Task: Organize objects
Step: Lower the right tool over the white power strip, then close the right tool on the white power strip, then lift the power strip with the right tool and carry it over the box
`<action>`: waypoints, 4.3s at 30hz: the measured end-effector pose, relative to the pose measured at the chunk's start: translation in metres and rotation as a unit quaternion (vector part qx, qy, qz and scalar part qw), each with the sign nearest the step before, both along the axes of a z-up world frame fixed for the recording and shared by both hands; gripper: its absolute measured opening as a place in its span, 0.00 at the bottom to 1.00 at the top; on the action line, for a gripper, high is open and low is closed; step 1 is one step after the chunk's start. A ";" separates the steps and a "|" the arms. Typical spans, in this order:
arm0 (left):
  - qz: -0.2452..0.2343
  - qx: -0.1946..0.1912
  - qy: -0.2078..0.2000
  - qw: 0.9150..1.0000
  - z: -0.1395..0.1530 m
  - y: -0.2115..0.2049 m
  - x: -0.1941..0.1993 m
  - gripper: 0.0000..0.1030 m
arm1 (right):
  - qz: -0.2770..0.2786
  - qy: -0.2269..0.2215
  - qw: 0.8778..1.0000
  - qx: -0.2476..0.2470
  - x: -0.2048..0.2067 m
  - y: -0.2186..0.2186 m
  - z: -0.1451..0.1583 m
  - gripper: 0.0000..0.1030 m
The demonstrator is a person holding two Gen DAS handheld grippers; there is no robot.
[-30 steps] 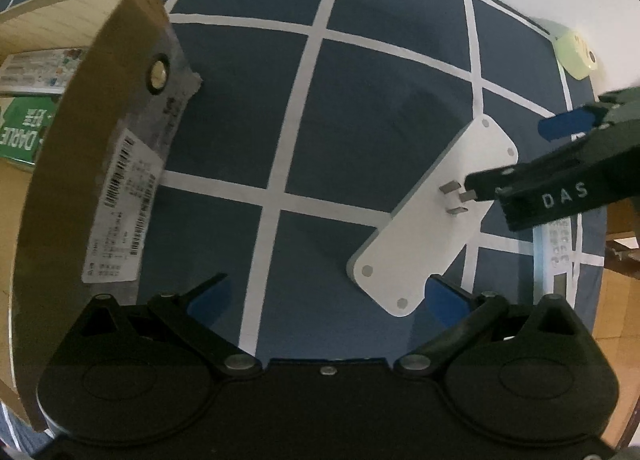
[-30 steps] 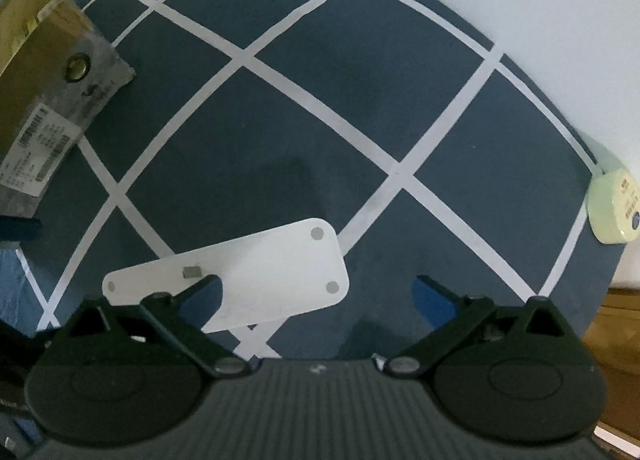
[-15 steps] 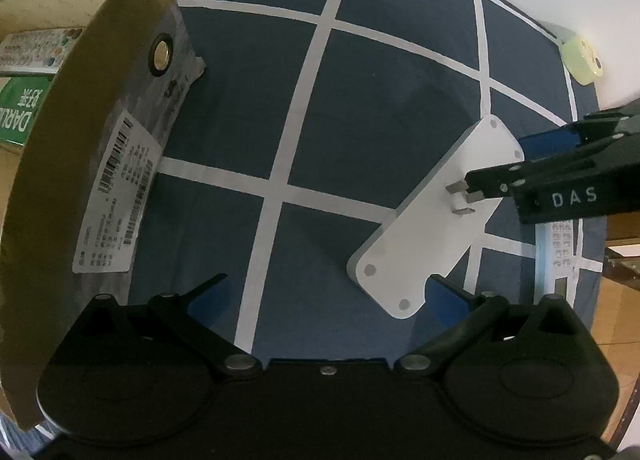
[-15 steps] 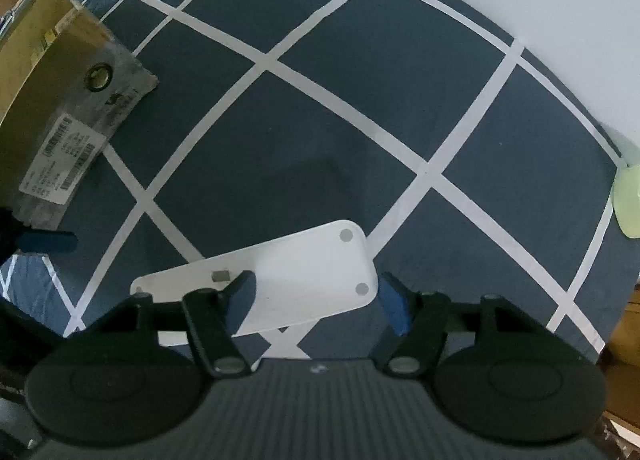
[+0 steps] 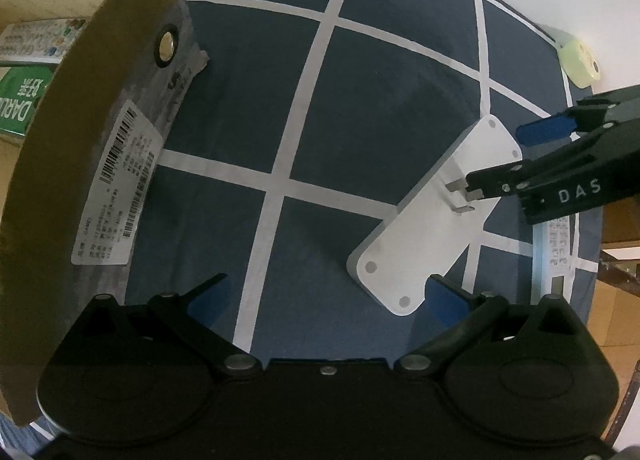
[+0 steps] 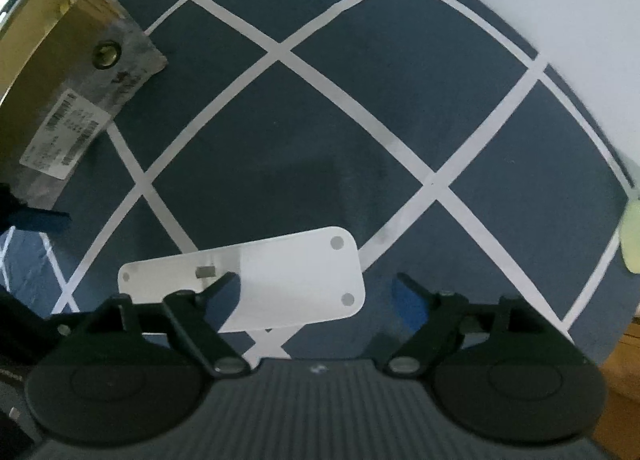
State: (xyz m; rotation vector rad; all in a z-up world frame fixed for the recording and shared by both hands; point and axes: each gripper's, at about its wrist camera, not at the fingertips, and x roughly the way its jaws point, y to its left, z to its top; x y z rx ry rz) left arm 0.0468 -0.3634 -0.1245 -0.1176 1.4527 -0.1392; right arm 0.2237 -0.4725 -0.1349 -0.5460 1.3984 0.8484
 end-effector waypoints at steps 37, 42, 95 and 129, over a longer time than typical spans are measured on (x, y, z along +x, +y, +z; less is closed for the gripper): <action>0.033 -0.033 0.004 0.999 -0.014 0.027 -0.021 1.00 | -0.266 0.054 0.962 -0.009 -0.073 -0.005 -0.003 0.65; 0.037 -0.041 0.007 0.998 -0.016 0.031 -0.023 1.00 | -0.261 0.059 0.963 -0.016 -0.071 -0.002 -0.003 0.65; 0.064 -0.061 0.034 0.996 -0.029 0.009 -0.003 0.99 | -0.212 0.095 0.972 0.023 -0.061 0.005 -0.021 0.88; -0.003 -0.038 -0.062 0.997 0.089 0.067 -0.073 0.98 | -0.259 0.016 0.960 0.108 -0.164 0.024 0.095 0.88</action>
